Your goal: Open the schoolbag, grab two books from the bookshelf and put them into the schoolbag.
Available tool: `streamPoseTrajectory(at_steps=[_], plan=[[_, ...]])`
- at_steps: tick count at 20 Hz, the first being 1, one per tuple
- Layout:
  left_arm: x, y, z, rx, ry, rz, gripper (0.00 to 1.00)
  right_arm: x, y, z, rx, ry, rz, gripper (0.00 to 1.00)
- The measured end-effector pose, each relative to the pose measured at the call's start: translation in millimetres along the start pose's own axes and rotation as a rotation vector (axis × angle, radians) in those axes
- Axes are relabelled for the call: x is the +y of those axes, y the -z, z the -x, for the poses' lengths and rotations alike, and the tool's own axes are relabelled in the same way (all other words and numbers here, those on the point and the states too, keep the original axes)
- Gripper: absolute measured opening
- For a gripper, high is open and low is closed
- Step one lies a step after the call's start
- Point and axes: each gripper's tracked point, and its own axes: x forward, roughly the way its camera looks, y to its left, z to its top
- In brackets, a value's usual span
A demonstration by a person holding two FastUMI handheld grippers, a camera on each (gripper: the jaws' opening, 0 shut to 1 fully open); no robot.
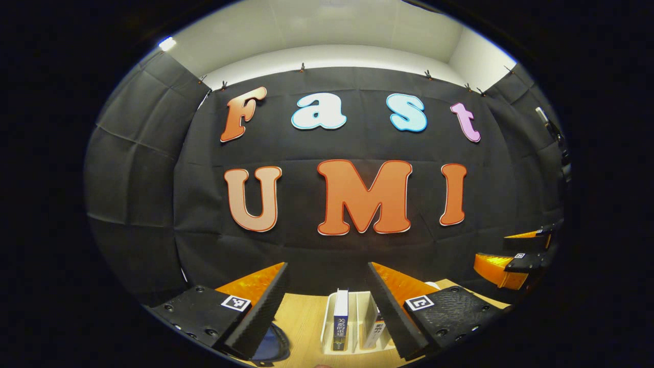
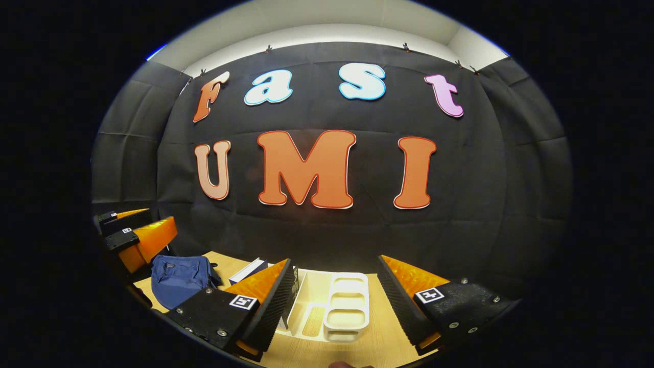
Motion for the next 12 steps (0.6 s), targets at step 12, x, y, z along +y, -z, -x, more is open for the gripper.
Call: streamPoseTrajectory(at_steps=[12], plan=[[96.1,87.5,-20.8,0.145,0.060,-0.248,0.96,43.3,8.0,-8.3,0.039,0.129,-0.002,0.97]])
